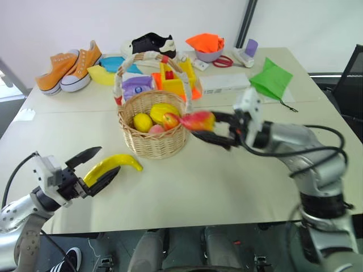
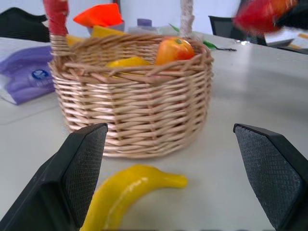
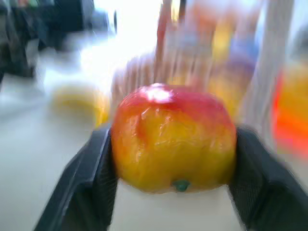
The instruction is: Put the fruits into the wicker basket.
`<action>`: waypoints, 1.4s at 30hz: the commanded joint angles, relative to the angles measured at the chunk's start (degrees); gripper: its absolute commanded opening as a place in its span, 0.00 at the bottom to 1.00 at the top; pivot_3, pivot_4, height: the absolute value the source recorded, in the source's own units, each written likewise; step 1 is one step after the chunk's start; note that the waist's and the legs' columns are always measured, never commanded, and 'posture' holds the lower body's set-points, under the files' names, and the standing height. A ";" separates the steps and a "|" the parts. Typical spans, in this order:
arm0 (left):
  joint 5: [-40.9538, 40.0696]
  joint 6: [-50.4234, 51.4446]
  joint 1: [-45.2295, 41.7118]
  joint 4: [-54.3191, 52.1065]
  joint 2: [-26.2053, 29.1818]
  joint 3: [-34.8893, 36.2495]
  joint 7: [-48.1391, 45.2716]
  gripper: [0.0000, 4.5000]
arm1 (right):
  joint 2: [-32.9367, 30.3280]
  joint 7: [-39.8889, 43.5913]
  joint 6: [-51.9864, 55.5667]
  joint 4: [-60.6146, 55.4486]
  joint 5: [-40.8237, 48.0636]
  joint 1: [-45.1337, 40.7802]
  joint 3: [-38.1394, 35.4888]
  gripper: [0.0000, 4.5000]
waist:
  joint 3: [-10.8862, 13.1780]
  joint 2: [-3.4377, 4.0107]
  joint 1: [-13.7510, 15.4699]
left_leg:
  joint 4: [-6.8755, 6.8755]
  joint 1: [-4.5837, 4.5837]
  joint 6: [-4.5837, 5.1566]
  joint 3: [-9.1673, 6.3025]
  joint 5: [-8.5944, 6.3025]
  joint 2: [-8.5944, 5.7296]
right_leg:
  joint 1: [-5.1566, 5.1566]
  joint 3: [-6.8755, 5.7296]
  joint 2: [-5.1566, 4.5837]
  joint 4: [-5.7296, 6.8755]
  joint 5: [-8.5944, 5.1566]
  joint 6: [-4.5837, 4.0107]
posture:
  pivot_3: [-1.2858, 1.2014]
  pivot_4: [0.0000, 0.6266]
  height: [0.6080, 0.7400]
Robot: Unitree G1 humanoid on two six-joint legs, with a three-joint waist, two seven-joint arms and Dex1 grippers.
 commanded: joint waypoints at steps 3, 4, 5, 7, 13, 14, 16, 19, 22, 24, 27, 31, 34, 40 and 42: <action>-6.36 2.64 -2.81 -4.25 -0.69 2.75 4.45 1.00 | 5.43 -4.60 -9.15 8.35 -10.33 -5.99 9.86 0.54 | -0.08 -0.15 1.21 | 0.00 -0.01 -0.02 -0.06 0.00 -0.06 | -0.10 -0.17 -0.05 -0.05 0.02 0.04 | 0.52 0.24 1.00; -6.53 2.83 -3.17 -5.08 -0.49 2.73 4.97 1.00 | 6.48 -4.82 -10.31 10.03 -11.11 -6.69 10.60 0.54 | -0.09 -0.16 1.22 | 0.00 -0.01 -0.03 -0.06 -0.01 -0.13 | -0.09 -0.17 -0.09 -0.06 0.04 0.06 | 0.52 0.24 1.00; -6.77 3.15 -3.29 -5.70 -0.45 2.63 5.52 1.00 | 7.68 -5.21 -10.43 11.67 -11.16 -7.41 10.53 0.54 | -0.09 -0.16 1.11 | 0.03 -0.01 -0.04 -0.06 -0.01 -0.17 | -0.07 -0.16 -0.10 -0.06 0.08 0.11 | 0.52 0.24 1.00; -6.48 3.27 -2.71 -6.48 -0.73 2.19 6.15 1.00 | 8.55 -4.87 -10.16 13.86 -11.22 -7.87 10.52 0.77 | -0.09 -0.16 0.80 | 0.07 -0.01 -0.07 -0.02 -0.03 -0.20 | -0.07 -0.09 -0.09 -0.05 0.14 0.07 | 0.52 0.24 1.00; -3.29 1.95 1.06 -6.87 -1.15 1.42 6.28 1.00 | 8.38 -4.39 -11.19 14.08 -12.41 -6.95 10.00 0.98 | -0.08 -0.15 0.42 | -0.03 0.03 -0.07 -0.01 0.02 -0.09 | -0.07 -0.06 0.00 0.16 0.16 0.09 | 0.52 0.24 1.00; -2.89 1.72 1.25 -6.75 -1.10 1.41 6.36 1.00 | 8.36 -4.13 -11.02 13.74 -12.07 -6.79 9.70 0.98 | -0.08 -0.15 0.45 | -0.04 0.03 -0.07 -0.02 0.03 -0.06 | -0.07 -0.07 0.03 0.17 0.16 0.09 | 0.52 0.24 1.00; -0.63 0.80 0.46 -4.83 -1.09 1.44 7.56 1.00 | 6.92 -3.02 -11.64 11.98 -11.17 -5.41 8.11 0.98 | -0.08 -0.14 0.56 | -0.06 0.03 -0.09 -0.04 0.04 -0.03 | -0.08 -0.10 0.05 0.21 0.15 0.07 | 0.52 0.24 1.00; 3.06 -0.58 -1.39 -1.43 -1.23 1.38 9.81 1.00 | 0.99 2.42 -12.25 6.90 -8.16 -0.32 4.63 0.98 | -0.08 -0.14 1.19 | -0.03 0.04 -0.11 -0.05 0.04 -0.05 | -0.11 -0.18 0.00 0.09 0.07 -0.06 | 0.52 0.24 1.00; 3.49 -0.55 -1.68 -0.73 -1.17 1.01 9.54 1.00 | -5.84 7.72 -12.67 2.89 -5.36 5.50 1.56 0.98 | -0.08 -0.16 1.19 | 0.01 0.02 -0.09 -0.05 0.02 -0.16 | -0.02 -0.19 -0.07 -0.11 0.07 -0.06 | 0.52 0.24 1.00; 5.41 -0.50 -1.95 0.43 -0.44 0.07 9.53 1.00 | -11.59 12.77 -12.51 -0.74 -2.91 11.04 -0.42 0.98 | -0.08 -0.16 1.18 | 0.02 -0.01 -0.07 -0.01 0.00 -0.17 | 0.09 -0.13 -0.09 -0.16 0.07 -0.06 | 0.52 0.24 1.00; 8.17 -0.40 -2.97 3.12 0.60 -1.52 9.36 1.00 | -18.34 17.21 -10.57 -5.77 0.89 18.79 -3.29 0.98 | -0.07 -0.13 0.96 | 0.00 -0.02 -0.05 -0.02 0.01 -0.10 | 0.16 -0.16 -0.09 -0.12 0.07 -0.06 | 0.52 0.24 1.00; 9.95 -0.64 -5.40 8.29 1.42 -3.85 7.39 1.00 | -22.53 18.84 -10.90 -10.36 2.38 25.62 -4.97 0.98 | -0.07 -0.12 0.68 | 0.00 0.03 -0.03 -0.01 0.01 0.03 | 0.12 -0.14 -0.02 0.01 0.05 -0.09 | 0.52 0.24 1.00; 12.36 -2.68 -7.15 12.73 3.11 -6.25 3.65 1.00 | -22.73 17.59 -12.10 -10.97 1.04 26.57 -4.18 0.98 | -0.07 -0.13 0.80 | 0.01 0.02 -0.05 -0.02 0.00 0.04 | 0.13 -0.16 -0.03 -0.02 0.04 -0.10 | 0.52 0.24 1.00; 14.31 -5.05 -10.42 21.13 6.19 -7.31 -1.22 1.00 | -21.02 14.48 -11.80 -10.43 0.67 24.64 -3.01 0.98 | -0.07 -0.14 1.02 | 0.02 -0.03 -0.12 -0.02 -0.04 0.02 | 0.10 -0.15 -0.08 -0.08 0.04 -0.10 | 0.52 0.24 1.00; 13.75 -4.47 -10.35 22.63 6.41 -7.46 -2.71 1.00 | -20.86 14.07 -12.38 -9.93 0.08 24.52 -2.78 0.98 | -0.07 -0.14 1.01 | 0.01 -0.05 -0.12 -0.02 -0.04 0.02 | 0.10 -0.15 -0.08 -0.12 0.05 -0.10 | 0.52 0.24 1.00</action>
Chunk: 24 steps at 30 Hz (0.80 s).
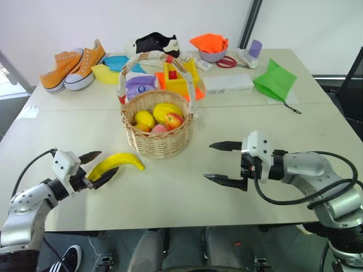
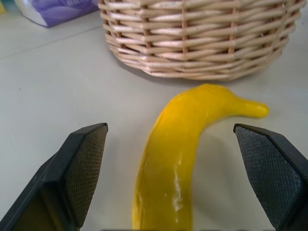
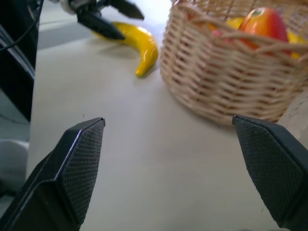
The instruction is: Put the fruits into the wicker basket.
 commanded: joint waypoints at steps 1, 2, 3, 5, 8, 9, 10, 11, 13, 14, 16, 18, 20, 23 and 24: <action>-0.52 -1.02 0.22 1.96 1.01 0.27 -3.00 1.00 | 0.22 -0.96 -2.06 -0.56 -0.86 -0.72 -0.36 0.98 | 0.00 0.00 -0.04 | 0.00 -0.01 0.02 0.00 0.01 0.00 | -0.01 0.00 0.00 -0.02 0.00 0.00 | 0.52 0.24 1.00; -0.54 -0.71 0.25 2.34 0.77 0.16 -3.15 1.00 | 0.25 -1.10 -2.35 -0.31 -1.09 -0.80 -0.29 0.98 | 0.00 0.00 -0.06 | 0.00 -0.02 0.05 0.00 0.03 -0.01 | -0.01 0.01 -0.01 -0.03 0.00 0.00 | 0.52 0.24 1.00; -0.36 -0.60 0.20 2.78 0.52 -0.23 -3.43 0.94 | 0.39 -1.30 -2.68 0.00 -1.35 -1.00 -0.17 0.99 | 0.00 0.00 -0.04 | 0.00 -0.02 0.05 0.00 0.03 -0.01 | -0.01 0.01 -0.01 -0.04 0.00 0.01 | 0.52 0.24 1.00; -0.01 -0.83 -0.01 3.62 0.04 -0.75 -3.67 0.81 | 0.56 -1.44 -3.13 0.37 -1.61 -1.30 0.12 1.00 | 0.00 0.00 -0.03 | 0.00 -0.02 0.03 0.00 0.02 -0.01 | 0.00 0.01 -0.01 -0.04 0.01 0.01 | 0.52 0.24 1.00; 0.30 -0.24 0.00 4.08 -0.01 -1.27 -3.90 0.49 | 0.77 -1.69 -3.83 0.92 -2.20 -1.74 0.61 1.00 | 0.00 0.01 0.00 | 0.00 -0.01 0.00 0.00 0.00 -0.01 | 0.00 0.01 -0.01 -0.03 0.00 0.01 | 0.52 0.24 1.00; 0.08 -0.19 0.02 3.95 -0.27 -1.16 -3.85 0.38 | 0.86 -1.66 -4.02 1.15 -2.37 -1.93 0.77 1.00 | 0.00 0.01 0.00 | 0.00 -0.01 0.00 0.00 0.00 -0.01 | 0.00 0.01 -0.02 -0.04 0.00 0.01 | 0.52 0.24 1.00; -0.08 -0.20 0.00 3.84 -0.47 -1.07 -3.79 0.27 | 0.90 -1.60 -4.15 1.37 -2.47 -2.08 0.87 1.00 | 0.00 0.00 0.01 | 0.00 -0.01 0.00 0.00 0.00 -0.01 | 0.01 0.01 -0.02 -0.04 0.01 0.01 | 0.52 0.24 1.00; -0.14 -0.38 0.05 3.74 -0.58 -0.90 -3.67 0.21 | 1.02 -1.66 -4.48 1.74 -2.74 -2.33 1.05 1.00 | 0.00 0.01 0.01 | 0.00 -0.01 0.00 0.00 0.00 -0.01 | 0.01 0.01 -0.02 -0.04 0.01 0.01 | 0.52 0.24 1.00; -0.49 -0.51 0.19 3.44 -0.78 -0.18 -3.20 0.21 | 1.16 -1.69 -5.09 2.28 -3.08 -2.60 1.29 1.00 | 0.00 0.01 0.01 | 0.00 -0.01 0.00 0.00 0.00 -0.02 | 0.01 0.01 -0.02 -0.04 0.01 0.01 | 0.52 0.24 1.00; -2.15 -0.04 0.28 2.46 -1.23 1.58 -2.40 0.21 | 1.20 -1.64 -5.51 2.72 -3.36 -2.75 1.35 1.00 | 0.00 0.01 0.01 | 0.00 -0.01 0.00 0.00 0.00 -0.02 | 0.01 0.01 -0.02 -0.04 0.01 0.01 | 0.52 0.24 1.00; -7.12 1.74 1.32 -0.79 -2.08 5.50 -2.01 0.21 | 1.14 -1.43 -6.30 3.57 -3.78 -2.81 1.29 1.00 | 0.00 -0.01 -0.02 | 0.00 -0.01 0.03 0.00 0.02 -0.02 | 0.01 0.01 -0.02 -0.03 0.01 0.01 | 0.52 0.24 1.00; -15.50 7.22 5.72 -7.60 -1.50 9.44 -5.09 0.21 | 0.88 -1.27 -7.43 4.32 -4.22 -2.55 0.87 1.00 | 0.03 -0.10 -0.35 | 0.00 -0.03 0.06 0.00 0.03 -0.01 | -0.02 0.01 -0.01 -0.02 0.01 0.02 | 0.52 0.24 1.00; -20.64 10.59 9.61 -13.11 -0.95 12.32 -6.55 0.21 | 0.72 -1.18 -8.00 4.71 -4.04 -2.28 0.13 1.00 | 0.04 -0.09 -0.51 | -0.01 -0.03 0.06 0.00 0.03 0.00 | -0.03 0.03 0.00 -0.02 0.01 0.02 | 0.52 0.24 1.00; -25.58 14.13 11.52 -20.61 -0.94 15.59 -2.42 0.21 | 1.64 -2.39 -7.79 5.50 -2.72 -2.08 -1.93 1.00 | 0.04 -0.04 -0.09 | -0.02 0.00 0.06 0.00 0.03 0.00 | -0.01 0.02 -0.01 -0.01 0.00 0.00 | 0.52 0.24 1.00; -27.43 15.81 9.69 -22.15 -1.26 15.76 1.07 0.21 | 2.08 -2.84 -8.46 6.00 -3.17 -2.14 -2.01 1.00 | 0.04 -0.07 0.17 | 0.00 0.01 0.05 -0.01 0.03 0.00 | 0.01 0.00 -0.01 0.02 0.00 0.00 | 0.52 0.24 1.00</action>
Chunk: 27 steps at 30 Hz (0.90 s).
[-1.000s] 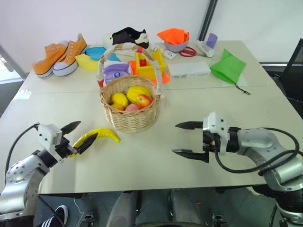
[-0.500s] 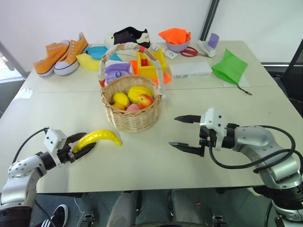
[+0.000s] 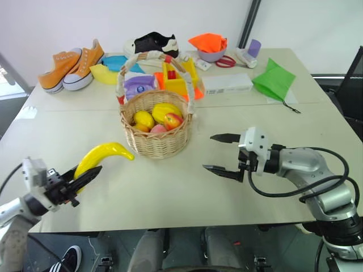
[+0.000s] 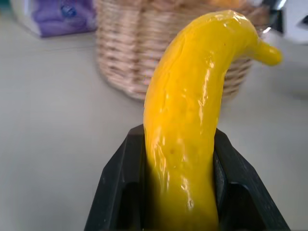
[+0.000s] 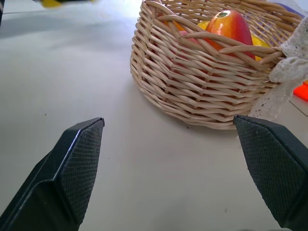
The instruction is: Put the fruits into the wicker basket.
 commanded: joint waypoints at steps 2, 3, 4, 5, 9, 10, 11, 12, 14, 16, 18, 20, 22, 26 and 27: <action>-6.29 5.95 -8.06 -7.96 -0.50 1.02 12.69 0.21 | 2.76 -2.84 -2.51 1.40 0.25 -1.51 -2.74 1.00 | 0.00 -0.02 0.90 | 0.10 0.01 -0.07 -0.03 -0.04 -0.01 | 0.03 -0.03 -0.01 -0.03 0.00 0.00 | 0.52 0.24 1.00; -4.30 6.87 -11.92 -7.71 -0.85 -1.17 16.81 0.21 | 3.99 -4.14 -2.72 2.21 0.00 -2.65 -2.78 1.00 | 0.00 -0.02 1.22 | 0.13 0.01 -0.07 -0.02 -0.04 -0.01 | 0.04 -0.04 0.00 -0.04 0.00 0.00 | 0.52 0.24 1.00; -1.46 6.83 -15.26 -7.66 -1.29 -3.38 19.82 0.21 | 5.07 -5.29 -3.06 3.05 -0.31 -3.80 -2.87 1.00 | 0.01 -0.03 1.43 | 0.17 0.04 -0.07 -0.02 -0.04 -0.02 | 0.02 -0.04 0.01 -0.05 0.00 0.00 | 0.52 0.24 1.00; 0.10 6.73 -17.96 -8.30 -1.95 -5.35 21.55 0.21 | 6.01 -6.26 -2.81 3.81 -0.22 -4.87 -3.12 1.00 | 0.01 -0.03 1.46 | 0.23 0.05 -0.07 -0.03 -0.04 -0.03 | 0.03 -0.08 0.03 -0.03 0.01 0.01 | 0.52 0.24 1.00; 4.63 9.55 -26.74 -9.82 -4.95 -12.55 30.20 0.21 | 7.68 -8.35 -3.75 5.63 -1.71 -7.32 -2.93 1.00 | 0.01 -0.07 1.26 | 0.30 -0.01 0.12 0.07 -0.03 -0.17 | 0.14 0.01 0.03 0.04 0.17 0.30 | 0.52 0.24 1.00; 5.24 11.17 -28.86 -9.71 -5.90 -13.51 33.44 0.21 | 7.80 -8.62 -4.11 5.71 -2.13 -7.50 -2.58 1.00 | 0.02 -0.08 1.33 | 0.27 -0.01 0.12 0.07 -0.04 -0.17 | 0.11 0.01 0.04 0.06 0.20 0.37 | 0.52 0.24 1.00; 5.75 12.36 -30.70 -9.92 -6.87 -14.55 35.79 0.21 | 7.96 -8.83 -4.11 5.59 -2.24 -7.53 -2.33 1.00 | 0.02 -0.08 1.38 | 0.27 -0.02 0.11 0.06 -0.04 -0.16 | 0.07 0.00 0.05 0.09 0.26 0.47 | 0.52 0.24 1.00; 5.99 13.43 -31.89 -10.08 -7.57 -15.30 37.33 0.21 | 8.15 -8.96 -4.07 5.55 -2.27 -7.53 -2.20 1.00 | 0.02 -0.08 1.32 | 0.24 -0.02 0.10 0.05 -0.03 -0.14 | 0.05 -0.01 0.08 0.13 0.28 0.51 | 0.52 0.24 1.00; 7.04 15.87 -33.20 -10.29 -8.40 -17.27 39.59 0.21 | 8.52 -9.22 -3.97 5.31 -2.54 -7.50 -1.96 1.00 | 0.02 -0.08 1.06 | 0.22 0.00 0.09 0.05 -0.02 -0.10 | 0.02 -0.01 0.12 0.19 0.28 0.52 | 0.52 0.24 1.00; 6.92 16.58 -34.49 -10.49 -9.92 -18.22 40.96 0.21 | 8.70 -9.46 -3.86 5.09 -2.68 -7.49 -1.82 1.00 | 0.02 -0.08 0.90 | 0.21 0.02 0.09 0.05 -0.02 -0.10 | 0.02 -0.01 0.13 0.21 0.28 0.52 | 0.52 0.24 1.00; 6.87 17.68 -36.09 -10.55 -11.24 -18.77 42.70 0.21 | 8.79 -9.60 -3.81 5.08 -2.79 -7.53 -1.77 1.00 | 0.04 -0.11 0.99 | 0.23 0.01 0.08 0.06 0.00 -0.10 | 0.03 -0.03 0.14 0.21 0.28 0.52 | 0.52 0.24 1.00; 6.80 18.86 -37.45 -11.02 -12.12 -19.46 43.80 0.21 | 8.86 -9.71 -3.81 5.06 -3.02 -7.59 -1.62 1.00 | 0.04 -0.11 1.13 | 0.28 0.01 0.08 0.05 0.00 -0.10 | 0.06 -0.05 0.14 0.22 0.28 0.52 | 0.52 0.24 1.00; 5.20 20.60 -38.62 -11.08 -14.09 -19.16 45.86 0.32 | 8.96 -9.96 -3.85 5.08 -3.27 -7.70 -1.29 1.00 | 0.04 -0.11 1.26 | 0.31 0.01 0.08 0.05 0.00 -0.11 | 0.08 -0.06 0.14 0.21 0.28 0.52 | 0.52 0.24 1.00; 8.70 19.71 -38.80 -11.61 -14.29 -20.36 46.78 0.73 | 9.06 -10.16 -3.83 4.92 -3.59 -7.66 -0.88 1.00 | 0.04 -0.11 1.23 | 0.34 0.01 0.08 0.05 0.00 -0.12 | 0.10 -0.06 0.15 0.21 0.28 0.52 | 0.52 0.24 1.00; 9.62 19.05 -38.58 -11.82 -13.96 -20.83 46.33 0.84 | 9.04 -10.17 -3.81 4.88 -3.60 -7.64 -0.88 1.00 | 0.04 -0.11 1.23 | 0.34 0.01 0.08 0.05 0.00 -0.12 | 0.09 -0.06 0.16 0.22 0.28 0.52 | 0.52 0.24 1.00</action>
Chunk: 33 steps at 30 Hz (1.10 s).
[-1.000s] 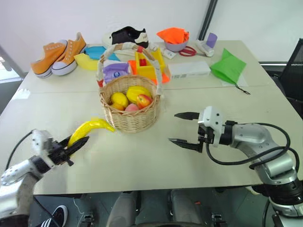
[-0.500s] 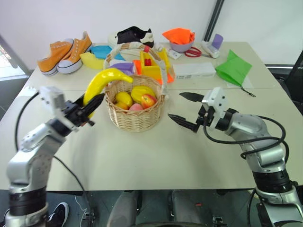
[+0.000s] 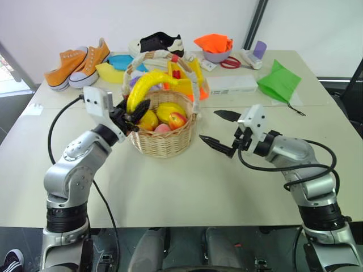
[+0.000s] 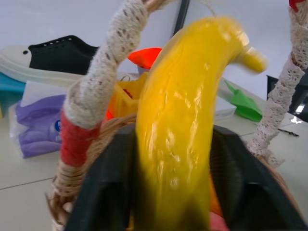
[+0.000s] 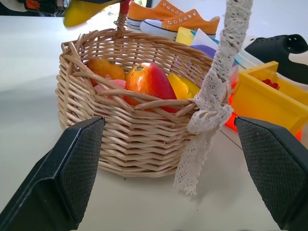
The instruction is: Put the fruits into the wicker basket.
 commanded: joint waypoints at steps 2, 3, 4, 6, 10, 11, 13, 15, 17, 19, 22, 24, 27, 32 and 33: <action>0.96 -1.61 -0.08 -3.76 -0.21 0.13 -0.69 0.99 | 0.35 -0.17 -0.94 -1.78 0.11 -1.02 -0.44 1.00 | 0.00 0.00 0.02 | 0.00 0.00 0.00 0.00 0.00 0.01 | 0.00 -0.01 0.01 0.01 0.00 0.00 | 0.52 0.24 1.00; 0.23 -1.41 0.08 -4.23 -0.54 0.49 -1.04 0.99 | 0.33 -0.16 -0.90 -1.74 0.13 -1.02 -0.44 1.00 | 0.00 0.00 0.02 | 0.00 0.00 0.00 0.00 0.00 0.00 | 0.00 0.00 0.01 0.00 0.00 0.00 | 0.52 0.24 1.00; 0.77 -2.05 0.33 -4.81 -0.29 0.39 -1.73 0.99 | 0.31 -0.13 -0.95 -1.63 0.08 -1.04 -0.42 1.00 | 0.00 0.00 0.05 | 0.01 0.00 0.00 0.00 0.00 0.00 | 0.00 0.00 0.01 0.00 0.00 0.00 | 0.52 0.24 1.00; 0.81 -2.46 0.92 -5.90 0.29 0.51 -3.07 0.99 | 0.27 -0.10 -1.01 -1.57 0.01 -1.01 -0.36 1.00 | 0.00 0.00 0.04 | 0.03 -0.01 0.00 0.00 0.00 0.00 | 0.01 0.00 0.00 -0.01 0.00 0.00 | 0.52 0.24 1.00; -4.87 -3.75 5.67 -10.87 4.64 4.47 -12.63 0.99 | 1.62 -1.80 -0.73 -1.05 0.35 -1.84 -1.05 1.00 | 0.00 0.00 -0.31 | 0.02 -0.01 0.00 0.00 0.00 0.01 | 0.00 0.01 0.00 0.00 -0.01 -0.01 | 0.52 0.24 1.00; -5.59 -4.71 7.77 -11.92 6.34 6.06 -15.46 0.99 | 2.23 -2.68 -0.46 -1.05 0.50 -1.97 -1.46 1.00 | 0.00 0.00 -0.70 | 0.02 -0.01 0.00 0.00 0.00 0.02 | 0.00 0.03 0.00 0.00 -0.01 -0.02 | 0.52 0.24 1.00; -5.84 -6.61 13.64 -11.40 10.35 11.01 -20.96 0.99 | 4.65 -6.75 -0.89 -1.18 -0.26 -1.77 -2.73 1.00 | -0.01 0.02 -1.26 | -0.01 0.00 -0.01 -0.01 0.00 0.05 | -0.01 0.06 -0.01 0.01 -0.02 -0.03 | 0.52 0.24 1.00; -5.46 -10.51 19.27 -9.99 12.69 15.46 -26.75 0.99 | 7.37 -11.37 0.80 -2.07 -0.24 -1.46 -3.76 1.00 | -0.01 0.04 -1.50 | -0.12 0.06 -0.04 0.00 0.02 0.08 | -0.04 0.10 0.00 0.02 -0.13 -0.23 | 0.52 0.24 1.00; -6.24 -12.92 24.04 -8.50 13.80 19.71 -30.95 0.99 | 10.17 -16.00 2.48 -3.37 -1.18 -1.09 -3.38 1.00 | -0.01 0.05 -1.32 | -0.19 0.08 -0.10 -0.01 0.06 0.08 | -0.07 0.10 -0.01 0.02 -0.14 -0.26 | 0.52 0.24 1.00; -7.22 -15.39 27.87 -4.73 13.53 24.17 -34.36 0.99 | 13.64 -20.70 4.99 -3.90 -2.19 -1.21 -2.05 1.00 | -0.01 0.05 -1.28 | -0.21 0.07 -0.11 -0.01 0.06 0.07 | -0.08 0.11 -0.05 -0.01 -0.15 -0.29 | 0.52 0.24 1.00; -5.31 -19.78 31.82 2.52 13.34 27.14 -38.99 0.99 | 17.11 -23.61 5.38 -2.50 -4.49 -2.99 0.88 1.00 | -0.01 0.06 -1.23 | -0.23 0.07 -0.12 -0.01 0.05 0.06 | -0.18 0.10 -0.07 -0.04 -0.16 -0.31 | 0.52 0.24 1.00; -4.89 -21.57 33.86 5.37 12.70 27.83 -41.04 0.99 | 19.15 -24.66 4.57 0.82 -5.31 -5.94 1.55 1.00 | 0.01 0.10 -1.39 | -0.23 0.07 -0.13 0.00 0.05 0.06 | -0.28 0.11 -0.08 -0.07 -0.17 -0.31 | 0.52 0.24 1.00; -4.39 -24.28 34.82 6.65 11.17 26.96 -41.76 0.99 | 20.43 -24.61 1.30 6.81 -7.38 -10.04 2.29 1.00 | 0.00 0.08 -1.37 | -0.23 0.08 -0.20 0.01 0.01 0.06 | -0.28 0.11 -0.08 -0.09 -0.15 -0.33 | 0.52 0.24 1.00; -3.70 -26.34 34.69 5.46 9.08 25.10 -40.41 0.99 | 21.72 -23.24 -1.63 13.48 -9.36 -13.44 4.07 1.00 | -0.02 0.04 -1.32 | -0.24 0.07 -0.21 -0.03 0.00 0.05 | -0.27 0.05 -0.09 -0.12 -0.14 -0.32 | 0.52 0.24 1.00; -3.65 -26.49 34.87 5.11 8.83 24.68 -40.30 0.99 | 22.27 -22.99 -1.99 14.19 -9.30 -13.82 4.25 1.00 | -0.02 0.04 -1.41 | -0.24 0.07 -0.21 -0.03 0.00 0.04 | -0.26 0.06 -0.09 -0.11 -0.14 -0.31 | 0.52 0.24 1.00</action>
